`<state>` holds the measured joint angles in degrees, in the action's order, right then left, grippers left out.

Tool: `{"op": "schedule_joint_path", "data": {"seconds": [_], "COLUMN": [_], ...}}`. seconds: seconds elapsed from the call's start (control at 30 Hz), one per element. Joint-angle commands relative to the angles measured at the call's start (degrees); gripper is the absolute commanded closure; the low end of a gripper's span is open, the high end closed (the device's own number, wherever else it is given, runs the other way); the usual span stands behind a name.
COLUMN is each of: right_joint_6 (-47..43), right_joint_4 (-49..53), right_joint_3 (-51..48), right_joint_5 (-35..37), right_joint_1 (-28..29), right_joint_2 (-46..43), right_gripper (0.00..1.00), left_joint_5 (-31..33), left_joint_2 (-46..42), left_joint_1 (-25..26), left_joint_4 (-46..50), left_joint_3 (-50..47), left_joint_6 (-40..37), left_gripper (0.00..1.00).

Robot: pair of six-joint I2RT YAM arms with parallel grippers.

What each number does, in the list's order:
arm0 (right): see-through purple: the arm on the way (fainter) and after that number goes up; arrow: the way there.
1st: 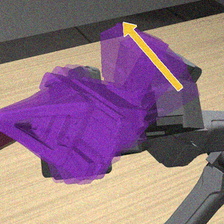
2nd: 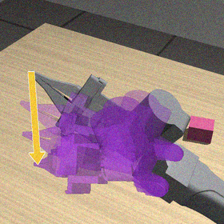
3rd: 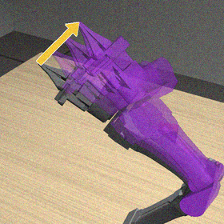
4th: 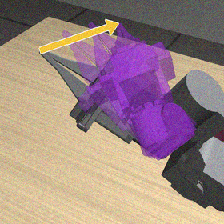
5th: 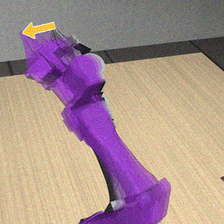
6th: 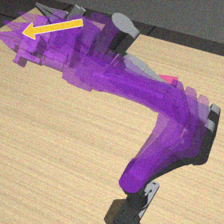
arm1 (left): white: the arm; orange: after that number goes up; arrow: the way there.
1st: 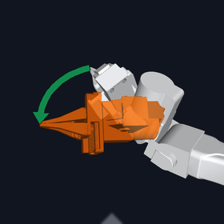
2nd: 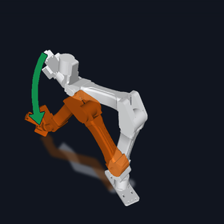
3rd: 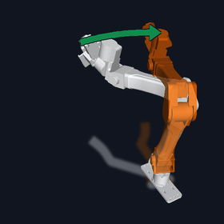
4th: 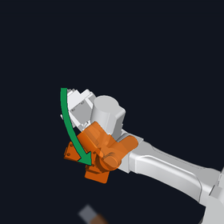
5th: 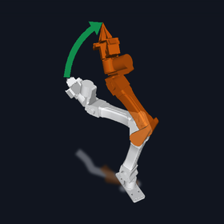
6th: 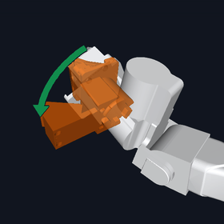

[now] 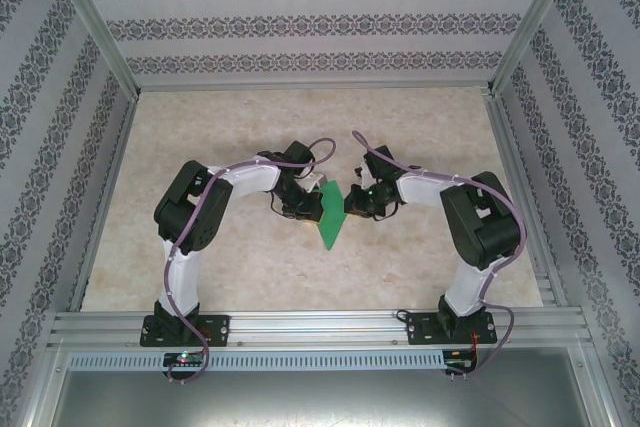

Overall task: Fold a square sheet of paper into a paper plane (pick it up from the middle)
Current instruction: Third fold the triangle at the center of the table, then fourth fold the wing at the center of the table.

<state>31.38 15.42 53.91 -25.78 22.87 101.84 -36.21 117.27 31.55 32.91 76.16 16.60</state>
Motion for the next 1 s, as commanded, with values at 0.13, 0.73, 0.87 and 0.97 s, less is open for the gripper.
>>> {"op": "schedule_joint_path", "data": {"seconds": [0.13, 0.73, 0.87, 0.97], "right_joint_6": [0.49, 4.31, 4.31, 4.14], "right_joint_4": [0.91, -4.96, -4.96, -3.57], "right_joint_3": [-2.5, -2.93, -3.23, -3.64], "right_joint_5": [-0.05, -8.05, -8.41, -6.33], "right_joint_1": [-1.25, 0.81, 1.03, 1.21], "right_joint_2": [-3.43, -0.3, -0.66, -2.0], "right_gripper": [0.81, 0.74, 0.74, 0.74], "left_joint_5": [6.44, 6.32, 6.27, 6.38], "left_joint_2": [3.22, 3.0, 3.05, 2.96], "left_joint_1": [0.53, 0.44, 0.45, 0.51], "left_joint_4": [4.1, 4.02, 4.1, 4.01], "left_joint_3": [-2.26, -2.24, -2.24, -2.48], "left_joint_6": [-1.5, -1.62, -1.68, -1.66], "left_gripper": [0.92, 0.92, 0.92, 0.92]}}
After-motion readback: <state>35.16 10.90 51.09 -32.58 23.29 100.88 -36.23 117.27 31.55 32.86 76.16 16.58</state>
